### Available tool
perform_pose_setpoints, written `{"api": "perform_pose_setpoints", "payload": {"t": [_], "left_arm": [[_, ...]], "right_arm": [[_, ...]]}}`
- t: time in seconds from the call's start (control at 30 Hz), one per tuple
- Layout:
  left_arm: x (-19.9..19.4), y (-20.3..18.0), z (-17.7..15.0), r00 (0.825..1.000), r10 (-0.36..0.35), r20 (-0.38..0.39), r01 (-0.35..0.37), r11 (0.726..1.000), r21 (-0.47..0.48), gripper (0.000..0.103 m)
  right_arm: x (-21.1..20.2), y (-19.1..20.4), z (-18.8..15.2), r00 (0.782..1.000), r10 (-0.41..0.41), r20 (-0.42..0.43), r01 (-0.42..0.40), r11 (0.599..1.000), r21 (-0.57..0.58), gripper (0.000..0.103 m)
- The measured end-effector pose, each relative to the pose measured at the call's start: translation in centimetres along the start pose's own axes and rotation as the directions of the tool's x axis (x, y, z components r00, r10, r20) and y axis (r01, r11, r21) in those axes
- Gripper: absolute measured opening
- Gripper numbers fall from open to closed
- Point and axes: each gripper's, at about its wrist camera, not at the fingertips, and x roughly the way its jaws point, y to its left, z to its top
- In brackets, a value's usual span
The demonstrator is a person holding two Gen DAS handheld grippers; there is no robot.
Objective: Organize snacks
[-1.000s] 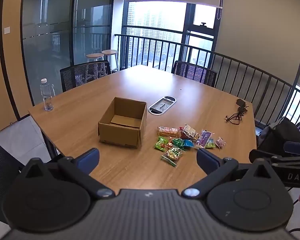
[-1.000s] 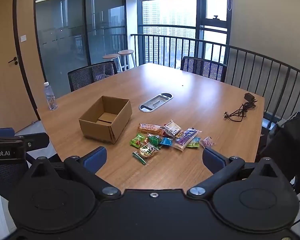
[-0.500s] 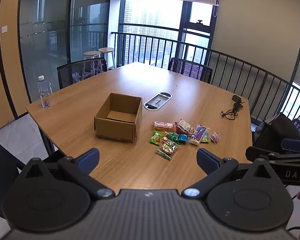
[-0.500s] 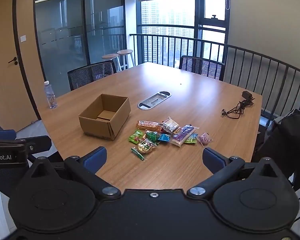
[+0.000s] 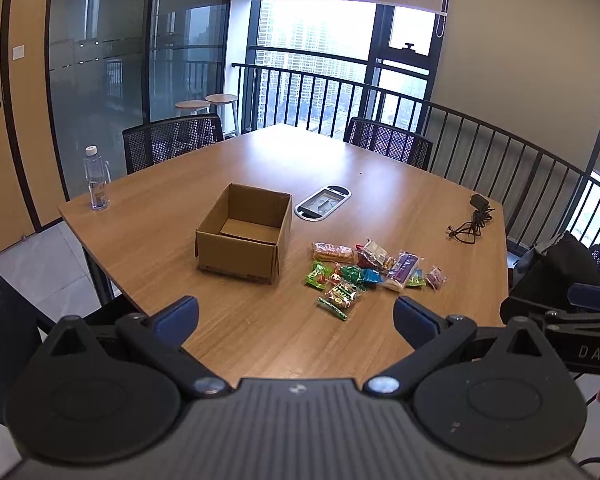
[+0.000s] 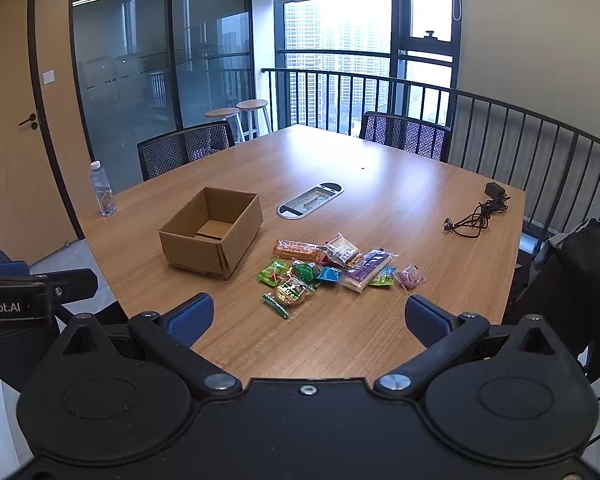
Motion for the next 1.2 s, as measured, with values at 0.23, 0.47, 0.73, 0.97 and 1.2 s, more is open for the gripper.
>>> {"api": "perform_pose_setpoints", "payload": {"t": [0.23, 0.47, 0.73, 0.97, 1.2], "left_arm": [[0.04, -0.35, -0.09, 1.0, 0.011, 0.007, -0.011, 1.0, 0.004, 0.103], [-0.12, -0.55, -0.24, 1.0, 0.003, 0.016, -0.003, 1.0, 0.006, 0.103], [-0.08, -0.76, -0.3, 1.0, 0.008, 0.012, -0.008, 1.0, 0.007, 0.103], [0.05, -0.8, -0.39, 1.0, 0.014, 0.008, -0.014, 1.0, 0.0, 0.103], [0.25, -0.95, -0.58, 1.0, 0.02, -0.003, -0.02, 1.0, -0.006, 0.103]], "right_arm": [[0.02, -0.06, -0.05, 1.0, -0.003, 0.001, 0.003, 1.0, 0.001, 0.103], [0.05, -0.15, -0.06, 1.0, -0.003, 0.005, 0.003, 1.0, 0.0, 0.103], [0.03, -0.13, -0.07, 1.0, -0.003, 0.004, 0.003, 1.0, 0.0, 0.103], [0.12, -0.45, -0.17, 1.0, 0.005, 0.004, -0.005, 1.0, -0.001, 0.103], [0.24, -0.51, -0.32, 1.0, 0.009, -0.004, -0.009, 1.0, 0.0, 0.103]]}}
